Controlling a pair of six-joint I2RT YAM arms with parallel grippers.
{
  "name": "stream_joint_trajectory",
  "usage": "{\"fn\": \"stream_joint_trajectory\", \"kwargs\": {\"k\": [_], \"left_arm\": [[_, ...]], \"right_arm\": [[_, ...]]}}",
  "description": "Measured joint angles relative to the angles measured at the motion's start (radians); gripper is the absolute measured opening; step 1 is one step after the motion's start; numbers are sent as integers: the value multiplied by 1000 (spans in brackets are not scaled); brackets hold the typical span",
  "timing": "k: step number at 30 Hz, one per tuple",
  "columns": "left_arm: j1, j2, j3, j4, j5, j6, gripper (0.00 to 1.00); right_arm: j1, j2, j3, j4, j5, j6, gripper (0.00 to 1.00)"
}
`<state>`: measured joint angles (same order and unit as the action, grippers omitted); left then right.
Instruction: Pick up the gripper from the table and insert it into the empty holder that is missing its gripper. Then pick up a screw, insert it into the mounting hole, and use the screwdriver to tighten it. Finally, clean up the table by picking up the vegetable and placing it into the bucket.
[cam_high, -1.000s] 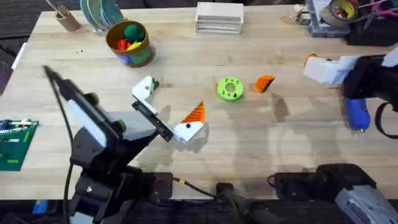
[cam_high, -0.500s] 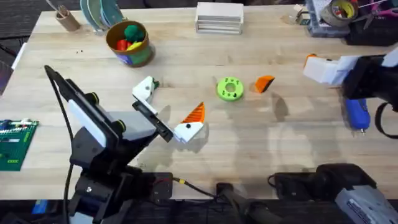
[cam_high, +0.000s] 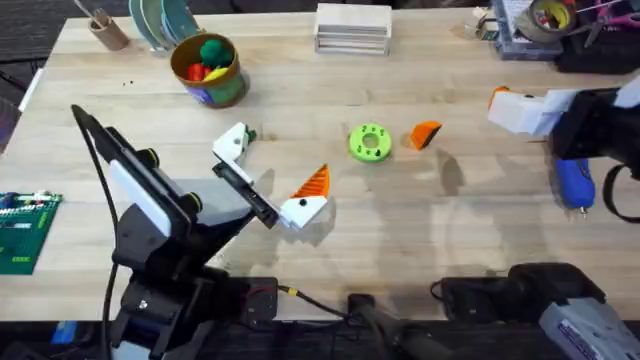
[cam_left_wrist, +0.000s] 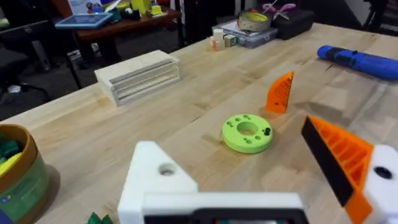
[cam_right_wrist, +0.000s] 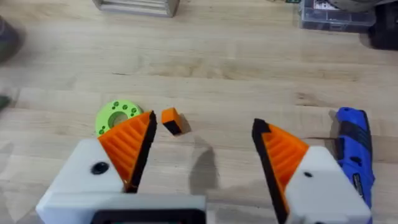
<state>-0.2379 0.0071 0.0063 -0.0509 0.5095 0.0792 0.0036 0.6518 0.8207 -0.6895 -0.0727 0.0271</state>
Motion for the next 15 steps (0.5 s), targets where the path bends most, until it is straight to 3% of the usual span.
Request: {"fn": "stream_joint_trajectory", "kwargs": {"k": [8,15], "left_arm": [[0,0,0,0,16,-1,993],[0,0,0,-2,142,-28,992]], "right_arm": [[0,0,0,0,0,0,991],[0,0,0,0,0,0,992]]}}
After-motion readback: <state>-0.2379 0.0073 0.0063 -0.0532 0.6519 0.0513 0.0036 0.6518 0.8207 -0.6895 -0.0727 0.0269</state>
